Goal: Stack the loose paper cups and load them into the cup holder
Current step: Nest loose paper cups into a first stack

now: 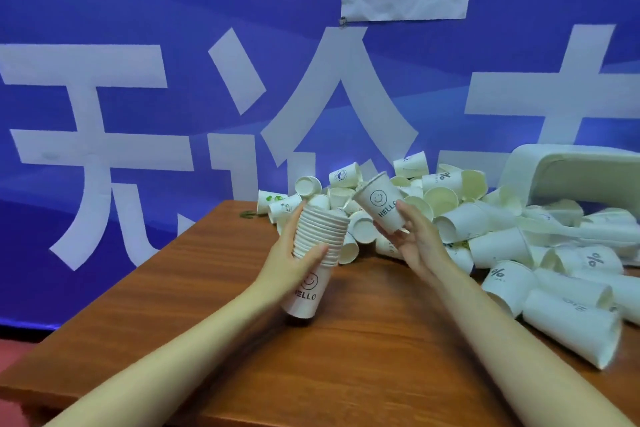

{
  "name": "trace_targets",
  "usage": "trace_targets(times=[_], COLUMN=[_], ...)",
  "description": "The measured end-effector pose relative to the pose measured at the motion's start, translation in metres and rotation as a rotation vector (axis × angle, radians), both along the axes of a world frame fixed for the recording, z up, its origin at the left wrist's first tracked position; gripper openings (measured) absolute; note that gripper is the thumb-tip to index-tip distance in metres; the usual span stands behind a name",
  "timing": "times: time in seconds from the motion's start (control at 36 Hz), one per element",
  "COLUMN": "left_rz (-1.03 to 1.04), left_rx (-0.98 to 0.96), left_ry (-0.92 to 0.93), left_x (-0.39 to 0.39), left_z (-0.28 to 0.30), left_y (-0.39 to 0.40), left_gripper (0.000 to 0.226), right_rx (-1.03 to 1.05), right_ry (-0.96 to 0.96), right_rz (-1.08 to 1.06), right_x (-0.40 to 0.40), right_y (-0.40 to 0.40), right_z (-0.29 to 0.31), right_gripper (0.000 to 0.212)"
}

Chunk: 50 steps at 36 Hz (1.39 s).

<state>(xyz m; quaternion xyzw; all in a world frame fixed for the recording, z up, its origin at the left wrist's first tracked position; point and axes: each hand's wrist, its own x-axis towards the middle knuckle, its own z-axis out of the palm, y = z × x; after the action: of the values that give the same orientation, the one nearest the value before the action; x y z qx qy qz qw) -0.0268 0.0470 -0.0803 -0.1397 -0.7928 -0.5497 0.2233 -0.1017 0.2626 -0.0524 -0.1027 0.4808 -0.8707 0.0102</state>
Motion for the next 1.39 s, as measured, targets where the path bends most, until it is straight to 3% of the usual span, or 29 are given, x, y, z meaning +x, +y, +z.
trace_targets(times=[0.08,0.17,0.28,0.42,0.58,0.72,0.86,1.0,1.06,1.17,1.28,1.39], left_rz=[-0.088,-0.149,-0.217,-0.25,-0.292,-0.242,-0.225,-0.191,-0.142,-0.008,0.15,0.246], left_rx=[-0.007,-0.008,0.058,0.053,0.094,0.223,0.292,0.364,0.393,0.369,0.354,0.221], left_ry=[-0.023,-0.017,-0.047,-0.031,-0.006,0.102,0.141,0.153,0.133,0.141,0.118,-0.161], left_x=[-0.025,-0.046,-0.058,-0.063,-0.046,-0.035,-0.037,-0.032,-0.035,-0.046,-0.058,-0.084], left_z=[-0.003,-0.006,-0.01,-0.013,-0.018,-0.003,0.003,0.006,0.007,0.007,0.007,-0.007], left_y=[0.034,0.063,0.088,0.096,0.09,0.087,0.081,0.079,0.074,0.059,0.043,0.028], left_gripper=[0.088,0.081,0.079,0.084,0.088,0.079,0.056,0.03,0.032,0.033,0.029,0.041], right_rx=[-0.078,0.013,0.101,0.211,0.394,0.527,0.662,0.784,0.82,0.827,0.795,0.761], right_ry=[0.007,0.04,0.119,0.233,0.343,0.436,0.601,0.679,0.653,0.546,0.525,0.534], right_rz=[-0.046,-0.166,-0.278,-0.266,-0.167,-0.14,-0.245,-0.276,-0.298,-0.306,-0.355,-0.421], right_x=[-0.004,-0.013,-0.013,-0.002,0.012,0.024,0.03,0.036,0.037,0.037,0.033,0.028], right_y=[0.019,0.033,0.036,0.025,0.02,0.017,0.01,0.007,0.007,0.004,0.001,0.009], right_z=[-0.007,-0.013,-0.013,-0.01,-0.008,-0.012,-0.01,-0.009,-0.014,-0.025,-0.031,-0.026], right_gripper=[0.026,0.043,0.041,0.031,0.047,0.056,0.072,0.043,0.045,0.078,0.089,0.094])
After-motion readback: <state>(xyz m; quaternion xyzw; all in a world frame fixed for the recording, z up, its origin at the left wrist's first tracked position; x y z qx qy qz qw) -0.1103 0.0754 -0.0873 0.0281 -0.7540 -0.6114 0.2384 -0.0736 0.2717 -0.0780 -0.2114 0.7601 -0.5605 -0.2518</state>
